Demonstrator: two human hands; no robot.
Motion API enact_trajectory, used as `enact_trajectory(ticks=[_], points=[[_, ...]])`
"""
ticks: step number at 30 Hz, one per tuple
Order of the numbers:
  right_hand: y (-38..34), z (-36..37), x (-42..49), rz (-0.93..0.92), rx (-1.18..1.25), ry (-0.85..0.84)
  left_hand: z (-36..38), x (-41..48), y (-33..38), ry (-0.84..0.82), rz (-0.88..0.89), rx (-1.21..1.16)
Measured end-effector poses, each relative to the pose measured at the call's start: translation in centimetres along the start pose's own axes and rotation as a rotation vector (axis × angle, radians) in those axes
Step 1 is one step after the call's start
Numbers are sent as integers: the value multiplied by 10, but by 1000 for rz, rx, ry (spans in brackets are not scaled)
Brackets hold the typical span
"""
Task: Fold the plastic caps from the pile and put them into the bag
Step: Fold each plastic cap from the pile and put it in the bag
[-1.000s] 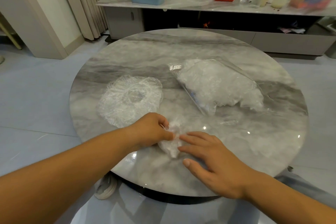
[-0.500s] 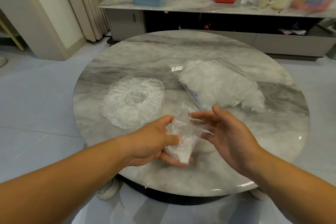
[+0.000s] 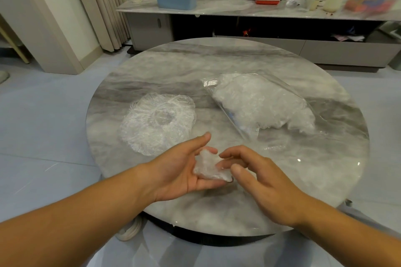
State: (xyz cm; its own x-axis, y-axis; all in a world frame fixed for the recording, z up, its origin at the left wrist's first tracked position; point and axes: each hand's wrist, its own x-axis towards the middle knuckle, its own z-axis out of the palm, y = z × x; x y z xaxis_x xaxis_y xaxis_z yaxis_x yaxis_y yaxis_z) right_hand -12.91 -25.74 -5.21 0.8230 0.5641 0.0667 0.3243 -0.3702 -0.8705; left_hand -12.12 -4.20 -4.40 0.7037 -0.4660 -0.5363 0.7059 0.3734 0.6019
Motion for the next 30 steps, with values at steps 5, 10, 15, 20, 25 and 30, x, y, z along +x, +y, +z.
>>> enact_trajectory(ticks=[5, 10, 15, 20, 25, 30], points=[[1, 1, -6, -26, -9, 28, 9, 3, -5, 169, 150, 123], [-9, -11, 1, 165, 383, 284, 24, 6, 4, 220, 306, 109], [-21, -41, 1, 336, 750, 200, 55, 13, 11, 151, 420, 295], [-10, -75, -4, 264, 584, 477, 90, 27, 9, 169, 479, 509], [27, -122, -12, 360, 372, 719, 99, 46, 3, 345, 680, 1247], [48, -126, -9, 506, 362, 585, 101, 65, -9, 277, 491, 1640]])
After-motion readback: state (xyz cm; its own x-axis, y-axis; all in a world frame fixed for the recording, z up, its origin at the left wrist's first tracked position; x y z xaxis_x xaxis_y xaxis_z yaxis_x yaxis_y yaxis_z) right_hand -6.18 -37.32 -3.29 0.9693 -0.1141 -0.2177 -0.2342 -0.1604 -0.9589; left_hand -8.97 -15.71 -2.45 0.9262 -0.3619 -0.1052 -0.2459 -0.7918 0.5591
